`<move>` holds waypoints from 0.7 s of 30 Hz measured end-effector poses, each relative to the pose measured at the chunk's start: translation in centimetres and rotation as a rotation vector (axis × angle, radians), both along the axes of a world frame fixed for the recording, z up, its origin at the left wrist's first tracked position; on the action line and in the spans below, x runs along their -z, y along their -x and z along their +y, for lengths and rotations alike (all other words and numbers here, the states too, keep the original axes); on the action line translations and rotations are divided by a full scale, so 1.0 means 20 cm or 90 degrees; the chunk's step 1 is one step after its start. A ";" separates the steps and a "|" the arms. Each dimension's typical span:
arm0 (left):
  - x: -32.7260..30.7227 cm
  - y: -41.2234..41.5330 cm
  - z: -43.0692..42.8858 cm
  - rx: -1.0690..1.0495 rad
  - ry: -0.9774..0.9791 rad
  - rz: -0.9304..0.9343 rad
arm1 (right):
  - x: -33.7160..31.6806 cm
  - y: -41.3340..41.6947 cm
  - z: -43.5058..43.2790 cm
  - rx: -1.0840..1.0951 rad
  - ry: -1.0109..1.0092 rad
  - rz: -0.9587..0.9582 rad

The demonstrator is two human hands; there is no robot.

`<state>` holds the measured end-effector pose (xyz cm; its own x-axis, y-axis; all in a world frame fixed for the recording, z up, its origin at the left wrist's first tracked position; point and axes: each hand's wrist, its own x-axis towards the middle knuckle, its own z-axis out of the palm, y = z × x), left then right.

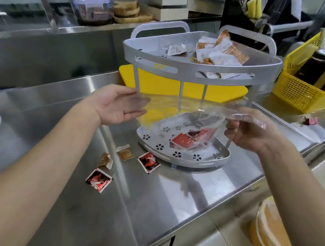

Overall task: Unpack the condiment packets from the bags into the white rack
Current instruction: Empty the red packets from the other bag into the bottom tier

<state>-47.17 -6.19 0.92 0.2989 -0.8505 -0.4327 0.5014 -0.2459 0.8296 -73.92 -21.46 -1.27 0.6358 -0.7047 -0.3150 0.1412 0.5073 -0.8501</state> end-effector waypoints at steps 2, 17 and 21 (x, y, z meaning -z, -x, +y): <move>-0.02 -0.02 0.00 0.010 0.010 0.007 | -0.02 0.00 0.00 -0.001 0.019 -0.014; -0.03 0.00 0.25 0.133 0.090 -0.055 | -0.11 0.12 0.17 -0.185 0.208 -0.019; -0.06 -0.01 0.33 0.132 0.123 -0.042 | -0.17 0.14 0.21 -0.195 0.263 -0.005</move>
